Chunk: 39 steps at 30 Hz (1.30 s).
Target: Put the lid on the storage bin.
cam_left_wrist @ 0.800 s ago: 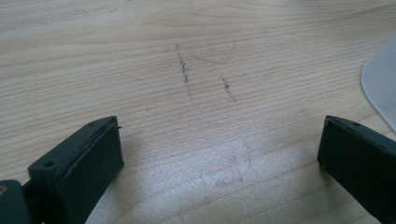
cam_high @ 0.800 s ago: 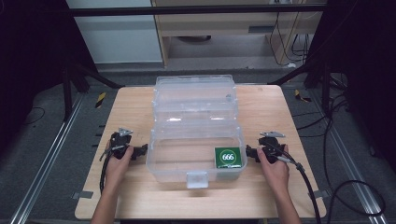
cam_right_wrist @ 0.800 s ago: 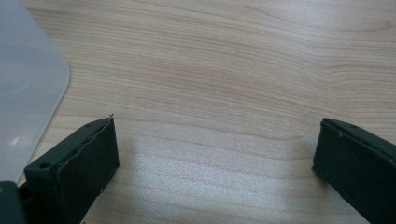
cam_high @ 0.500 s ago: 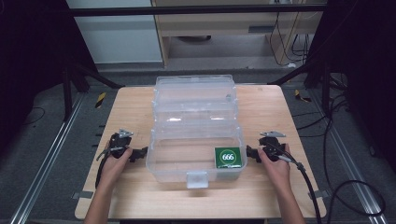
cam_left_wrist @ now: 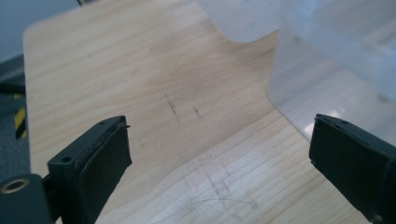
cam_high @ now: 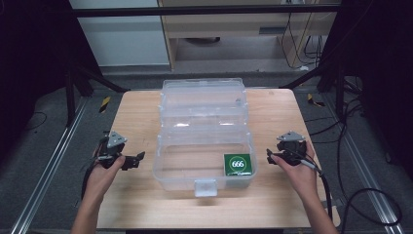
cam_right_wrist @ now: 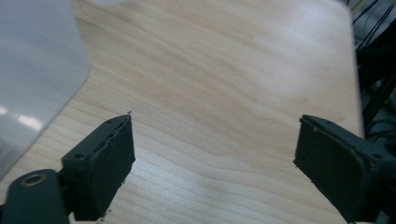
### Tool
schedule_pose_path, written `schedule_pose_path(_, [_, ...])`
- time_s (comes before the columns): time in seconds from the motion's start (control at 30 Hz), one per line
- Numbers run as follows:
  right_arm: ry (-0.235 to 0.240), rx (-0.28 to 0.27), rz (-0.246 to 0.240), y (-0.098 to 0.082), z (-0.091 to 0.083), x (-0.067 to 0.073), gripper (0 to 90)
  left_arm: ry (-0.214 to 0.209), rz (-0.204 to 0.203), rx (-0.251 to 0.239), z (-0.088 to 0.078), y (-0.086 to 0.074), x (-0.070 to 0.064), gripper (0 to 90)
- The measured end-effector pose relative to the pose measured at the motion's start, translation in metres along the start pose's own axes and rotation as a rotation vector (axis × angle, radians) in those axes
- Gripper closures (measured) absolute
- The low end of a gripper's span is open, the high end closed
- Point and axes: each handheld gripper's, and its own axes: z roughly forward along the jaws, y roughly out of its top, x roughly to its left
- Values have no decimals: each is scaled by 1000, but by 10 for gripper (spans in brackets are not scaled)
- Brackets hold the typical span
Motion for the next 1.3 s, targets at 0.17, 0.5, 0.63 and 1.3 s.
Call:
schedule_pose_path(0.17, [23,-21,-72,22,-29,-9,172,-27,43,-37,-14,13,-6,21])
schedule_pose_path(0.5, [126,-40,-269,95,-65,-10,338,-105,185,-53,-40,73,-24,39])
schedule_pose_path(0.63, [158,-45,-357,119,-73,-3,374,-152,227,-22,-45,88,-31,38])
schedule_pose_path(1.3, [287,-61,-635,192,-81,46,642,-338,447,140,-35,75,-122,64])
